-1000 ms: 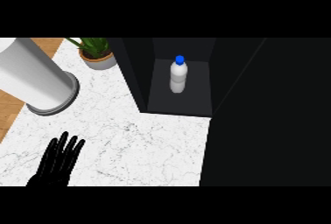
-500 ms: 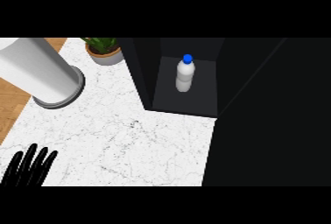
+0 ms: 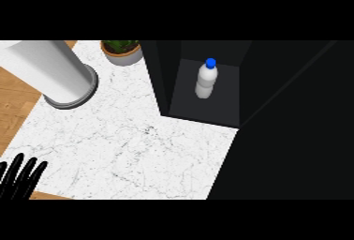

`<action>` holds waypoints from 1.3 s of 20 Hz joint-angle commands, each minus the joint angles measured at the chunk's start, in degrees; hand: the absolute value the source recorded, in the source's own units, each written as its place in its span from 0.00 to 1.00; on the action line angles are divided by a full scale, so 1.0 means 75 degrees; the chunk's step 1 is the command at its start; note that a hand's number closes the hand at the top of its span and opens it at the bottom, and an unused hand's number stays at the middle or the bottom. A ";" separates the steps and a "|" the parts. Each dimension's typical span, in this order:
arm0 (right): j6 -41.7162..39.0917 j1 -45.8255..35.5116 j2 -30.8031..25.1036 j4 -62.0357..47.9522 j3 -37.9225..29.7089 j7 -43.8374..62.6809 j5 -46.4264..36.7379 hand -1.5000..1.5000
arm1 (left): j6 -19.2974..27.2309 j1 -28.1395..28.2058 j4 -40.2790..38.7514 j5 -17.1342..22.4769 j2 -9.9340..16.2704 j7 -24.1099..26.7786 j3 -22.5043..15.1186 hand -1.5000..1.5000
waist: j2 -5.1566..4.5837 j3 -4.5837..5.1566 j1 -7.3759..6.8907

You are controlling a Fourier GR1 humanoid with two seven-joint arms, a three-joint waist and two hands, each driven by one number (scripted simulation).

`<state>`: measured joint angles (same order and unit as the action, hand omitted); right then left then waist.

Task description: Pick up the bottled water, place it into the cabinet and close the cabinet

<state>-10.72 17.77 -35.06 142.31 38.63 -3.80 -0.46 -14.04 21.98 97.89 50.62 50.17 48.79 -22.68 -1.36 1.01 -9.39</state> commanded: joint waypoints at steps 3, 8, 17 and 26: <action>-0.0137 -0.0977 0.0575 -0.0323 0.0855 0.1471 0.0310 1.00 | -0.0373 0.0037 -0.0081 0.0190 0.0254 0.0010 0.0217 0.00 | -0.0064 0.0016 -0.0155; 0.0153 -0.1556 0.1300 -0.0799 0.0688 0.2065 0.0715 1.00 | -0.0504 0.0002 -0.0146 0.0177 0.0384 0.0002 0.0342 0.00 | -0.0117 0.0014 -0.0197; 0.0549 -0.2392 0.2666 -0.1856 0.0177 0.2846 0.1956 1.00 | -0.0684 0.0029 -0.0141 0.0385 0.0503 -0.0015 0.0614 0.00 | -0.0169 -0.0027 -0.0244; 0.0244 -0.3859 0.3433 -0.3767 -0.0963 0.3312 0.3659 1.00 | -0.0790 0.0039 -0.0210 0.0626 0.0671 -0.0189 0.0910 0.00 | -0.0096 -0.0071 -0.0048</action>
<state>-16.43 -5.47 -16.08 123.60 33.95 16.89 26.60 -18.51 21.89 96.68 54.47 54.69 46.86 -16.73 -2.05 0.83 -10.62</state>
